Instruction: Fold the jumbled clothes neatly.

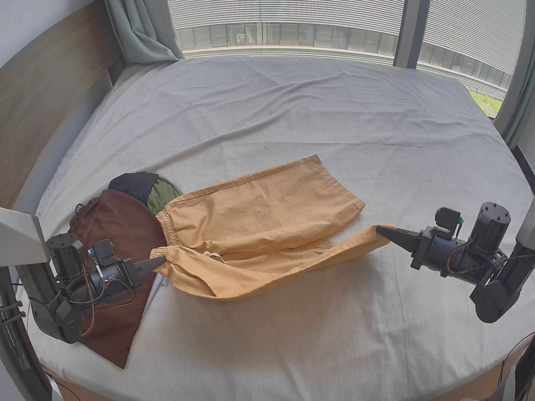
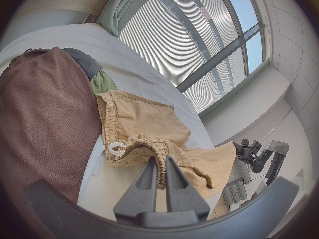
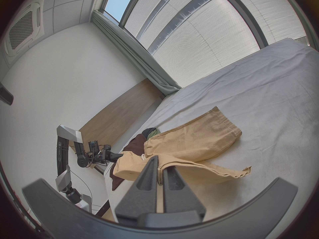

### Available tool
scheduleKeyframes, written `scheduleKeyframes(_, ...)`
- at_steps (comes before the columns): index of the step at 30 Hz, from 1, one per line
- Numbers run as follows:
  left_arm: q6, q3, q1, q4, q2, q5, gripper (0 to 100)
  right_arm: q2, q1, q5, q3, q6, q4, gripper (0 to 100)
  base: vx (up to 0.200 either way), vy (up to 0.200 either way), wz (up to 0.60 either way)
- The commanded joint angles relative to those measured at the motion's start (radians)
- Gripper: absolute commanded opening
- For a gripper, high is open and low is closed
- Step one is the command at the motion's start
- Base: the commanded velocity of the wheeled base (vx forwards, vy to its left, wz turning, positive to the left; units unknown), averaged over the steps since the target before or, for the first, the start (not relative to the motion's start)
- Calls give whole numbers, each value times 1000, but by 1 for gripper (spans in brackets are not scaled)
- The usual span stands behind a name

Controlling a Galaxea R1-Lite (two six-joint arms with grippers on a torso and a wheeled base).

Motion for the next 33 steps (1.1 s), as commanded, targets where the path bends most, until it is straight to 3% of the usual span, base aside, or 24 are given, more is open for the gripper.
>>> scheduleKeyframes(1, -1, -7, 1, -1, 0, 1, 0, 14, -19, 1, -33, 2, -1, 0, 0, 0, 0)
scheduleKeyframes(19, -27, -18, 10, -1, -19, 1, 0, 38, -27, 1, -151, 63, 2, 0, 0, 0, 0)
scheduleKeyframes(33, -82, -59, 8, -1, -17, 56, 0, 72, -27, 2, -369, 71, 166, 0, 0, 0, 0)
